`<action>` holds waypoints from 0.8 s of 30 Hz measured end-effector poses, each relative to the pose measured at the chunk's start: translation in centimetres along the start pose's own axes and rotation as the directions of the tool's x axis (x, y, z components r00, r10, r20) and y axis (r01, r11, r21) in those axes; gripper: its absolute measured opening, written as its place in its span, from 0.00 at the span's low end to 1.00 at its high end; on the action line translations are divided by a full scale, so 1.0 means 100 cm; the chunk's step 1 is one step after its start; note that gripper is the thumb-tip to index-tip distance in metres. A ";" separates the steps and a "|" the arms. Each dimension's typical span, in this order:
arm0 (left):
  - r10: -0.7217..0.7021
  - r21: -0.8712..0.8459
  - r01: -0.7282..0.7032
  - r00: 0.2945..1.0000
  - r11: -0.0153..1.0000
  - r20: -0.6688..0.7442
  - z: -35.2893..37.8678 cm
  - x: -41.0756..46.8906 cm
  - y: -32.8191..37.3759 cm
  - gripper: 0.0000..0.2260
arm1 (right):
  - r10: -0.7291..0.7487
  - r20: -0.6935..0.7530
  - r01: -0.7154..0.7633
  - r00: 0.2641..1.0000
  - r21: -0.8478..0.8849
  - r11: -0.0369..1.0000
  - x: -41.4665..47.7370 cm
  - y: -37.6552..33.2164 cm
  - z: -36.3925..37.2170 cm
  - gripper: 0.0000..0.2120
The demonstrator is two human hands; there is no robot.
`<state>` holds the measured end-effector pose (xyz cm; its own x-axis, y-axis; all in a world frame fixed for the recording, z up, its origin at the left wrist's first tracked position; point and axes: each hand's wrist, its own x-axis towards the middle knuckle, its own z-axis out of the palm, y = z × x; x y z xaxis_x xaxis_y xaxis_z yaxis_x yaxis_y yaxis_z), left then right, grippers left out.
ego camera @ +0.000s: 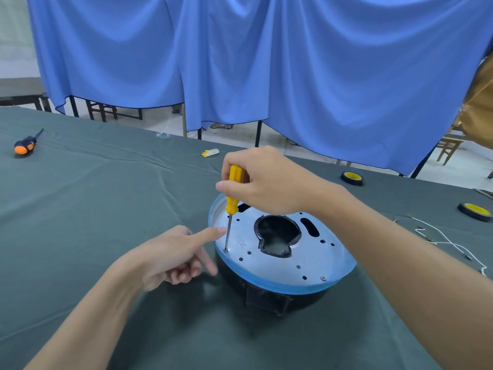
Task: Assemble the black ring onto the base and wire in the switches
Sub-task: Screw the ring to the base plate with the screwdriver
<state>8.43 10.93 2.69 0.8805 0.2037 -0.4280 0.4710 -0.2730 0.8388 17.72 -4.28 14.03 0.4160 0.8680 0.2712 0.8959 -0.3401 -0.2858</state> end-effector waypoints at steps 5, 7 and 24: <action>0.079 -0.016 -0.080 0.995 0.997 -0.060 -0.003 0.002 -0.002 0.29 | 0.007 -0.009 -0.007 1.000 0.015 1.000 0.000 0.003 0.001 0.10; 0.155 -0.044 -0.162 0.978 0.986 -0.137 -0.002 0.003 -0.002 0.28 | 0.000 -0.010 0.000 1.000 0.027 1.000 0.001 0.002 0.000 0.09; 0.677 0.231 -0.675 0.528 0.701 -0.512 0.027 -0.001 0.008 0.13 | 0.183 -0.036 -0.186 0.982 -0.097 0.978 0.000 -0.004 0.010 0.20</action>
<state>8.86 8.18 2.54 0.7565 0.4043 0.5141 -0.2517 -0.5456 0.7993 17.24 -3.78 13.25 0.5785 0.7773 0.2474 0.8138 -0.5290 -0.2407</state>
